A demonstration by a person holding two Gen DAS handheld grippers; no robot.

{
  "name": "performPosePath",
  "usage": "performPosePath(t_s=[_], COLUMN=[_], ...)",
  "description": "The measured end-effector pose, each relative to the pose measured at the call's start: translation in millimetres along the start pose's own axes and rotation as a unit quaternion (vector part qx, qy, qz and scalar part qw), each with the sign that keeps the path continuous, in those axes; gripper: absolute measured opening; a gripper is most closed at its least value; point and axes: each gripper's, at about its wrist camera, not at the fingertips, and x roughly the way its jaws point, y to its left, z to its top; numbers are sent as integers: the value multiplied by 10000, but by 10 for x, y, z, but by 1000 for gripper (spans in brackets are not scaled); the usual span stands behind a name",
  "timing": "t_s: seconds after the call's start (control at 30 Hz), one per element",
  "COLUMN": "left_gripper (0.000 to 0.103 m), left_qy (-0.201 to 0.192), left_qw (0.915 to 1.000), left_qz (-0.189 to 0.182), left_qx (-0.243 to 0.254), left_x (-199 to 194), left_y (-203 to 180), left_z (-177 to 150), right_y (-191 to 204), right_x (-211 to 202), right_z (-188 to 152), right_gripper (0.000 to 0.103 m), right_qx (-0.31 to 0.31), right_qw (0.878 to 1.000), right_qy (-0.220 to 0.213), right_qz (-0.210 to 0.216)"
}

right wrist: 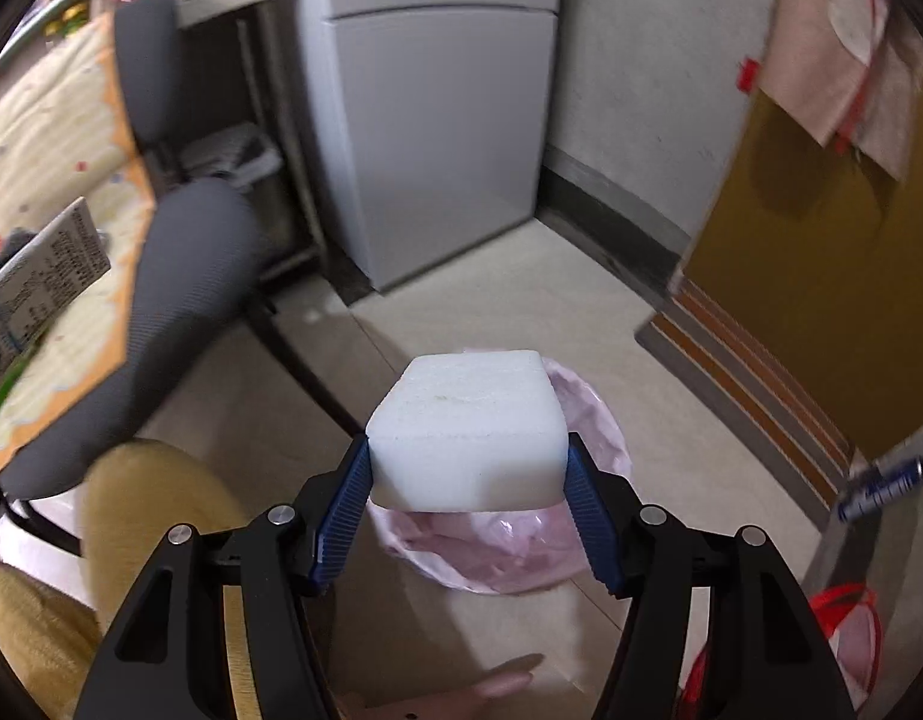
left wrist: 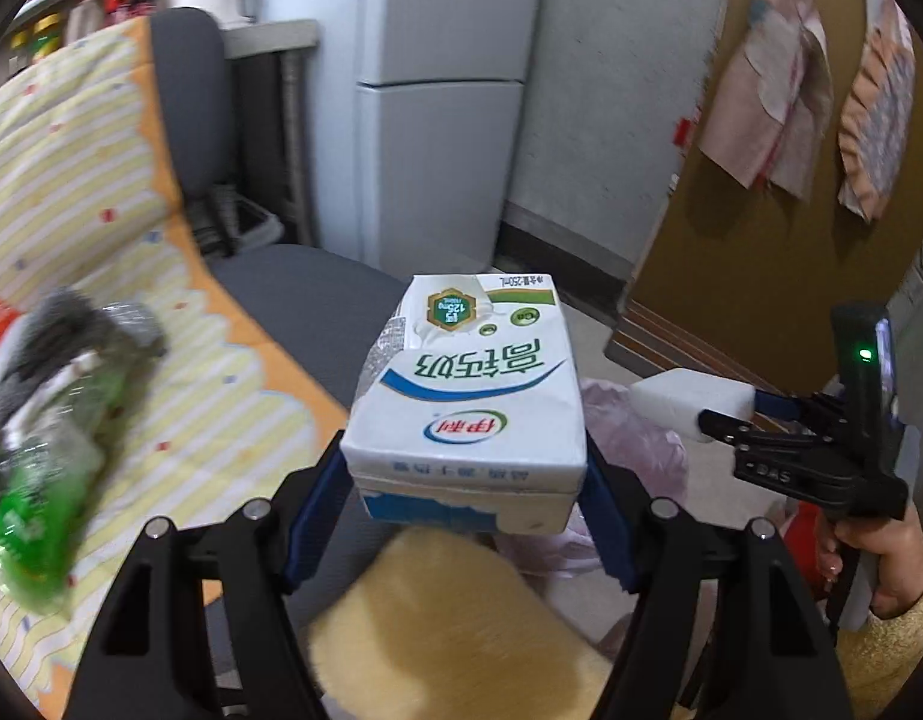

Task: Collect trash
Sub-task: 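Carry sponge and carton to the bin and open both tools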

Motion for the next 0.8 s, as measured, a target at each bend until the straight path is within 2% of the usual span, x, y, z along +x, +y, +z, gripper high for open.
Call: performPosePath(t_s=[0.07,0.2,0.37,0.57,0.8], left_gripper=[69,69,70,70,70], left_qy=[58,98,193,597,781], left_qw=[9999,9994,9986,9951,9882], left_qz=[-113,-218,-182,-329,-725], left_qx=[68,247,461,717,1097], left_x=[87,219,399,915,1422], left_y=[-103,-265,-397,-642,-1101], left_z=[2,3,-26,-163,-193], right_y=[-83,-189,-292,-424,-624], right_x=[139,431,652,535,213], right_z=[-51,-154,-211,-207,-87], right_gripper=[65,69,74,75,73], right_qx=[105,277,561,704,1006], right_qw=[9997,9985,9967,9967,9946], right_qy=[168,474,586,407,-162], right_qz=[-132,-79,-76,-10,-193])
